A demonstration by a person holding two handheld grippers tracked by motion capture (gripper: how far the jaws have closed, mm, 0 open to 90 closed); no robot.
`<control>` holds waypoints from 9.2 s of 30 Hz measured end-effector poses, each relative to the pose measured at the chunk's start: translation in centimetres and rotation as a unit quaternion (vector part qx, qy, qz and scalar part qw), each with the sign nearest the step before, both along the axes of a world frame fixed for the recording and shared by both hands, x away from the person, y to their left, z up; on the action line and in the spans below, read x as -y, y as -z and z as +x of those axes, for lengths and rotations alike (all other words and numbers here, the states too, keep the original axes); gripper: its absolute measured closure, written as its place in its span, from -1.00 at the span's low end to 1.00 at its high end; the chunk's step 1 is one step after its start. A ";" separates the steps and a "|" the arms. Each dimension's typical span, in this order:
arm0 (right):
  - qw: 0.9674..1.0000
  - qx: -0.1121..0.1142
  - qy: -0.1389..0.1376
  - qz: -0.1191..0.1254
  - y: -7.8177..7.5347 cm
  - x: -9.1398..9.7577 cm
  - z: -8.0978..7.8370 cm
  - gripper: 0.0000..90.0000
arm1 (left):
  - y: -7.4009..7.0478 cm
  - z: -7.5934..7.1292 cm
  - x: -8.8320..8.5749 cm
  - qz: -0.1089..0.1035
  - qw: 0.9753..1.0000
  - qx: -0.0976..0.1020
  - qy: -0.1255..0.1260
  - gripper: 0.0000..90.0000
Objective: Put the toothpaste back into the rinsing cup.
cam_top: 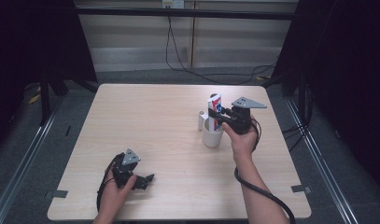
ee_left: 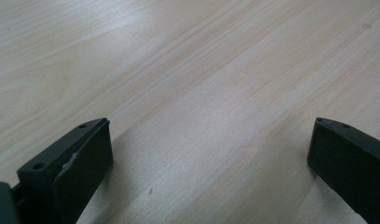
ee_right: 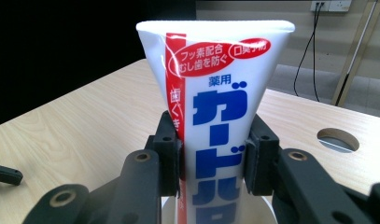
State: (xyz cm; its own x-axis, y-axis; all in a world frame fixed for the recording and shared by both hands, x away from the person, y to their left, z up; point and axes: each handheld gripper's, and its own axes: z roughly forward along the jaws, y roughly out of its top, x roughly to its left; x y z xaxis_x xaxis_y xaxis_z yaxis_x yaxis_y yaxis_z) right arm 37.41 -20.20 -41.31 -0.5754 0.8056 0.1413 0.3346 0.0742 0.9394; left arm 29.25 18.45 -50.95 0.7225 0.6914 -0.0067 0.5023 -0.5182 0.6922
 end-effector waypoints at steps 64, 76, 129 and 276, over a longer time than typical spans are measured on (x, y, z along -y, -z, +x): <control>0.999 -0.031 -0.008 -0.042 2.1 0.1 -0.7 0.37 | 0.0 0.0 0.0 0.000 1.000 0.000 0.000 -1.00; 0.998 -0.044 -0.014 -0.053 2.4 0.0 -0.8 0.33 | 0.0 0.0 0.0 0.001 1.000 0.000 0.000 -1.00; 0.995 -0.063 -0.022 -0.078 2.1 -0.2 -1.1 0.01 | 0.0 0.0 0.0 0.000 1.000 0.000 0.000 -1.00; 0.981 -0.123 -0.065 -0.135 6.0 6.4 -8.9 -0.68 | 0.0 0.0 0.0 0.000 1.000 0.000 0.000 -1.00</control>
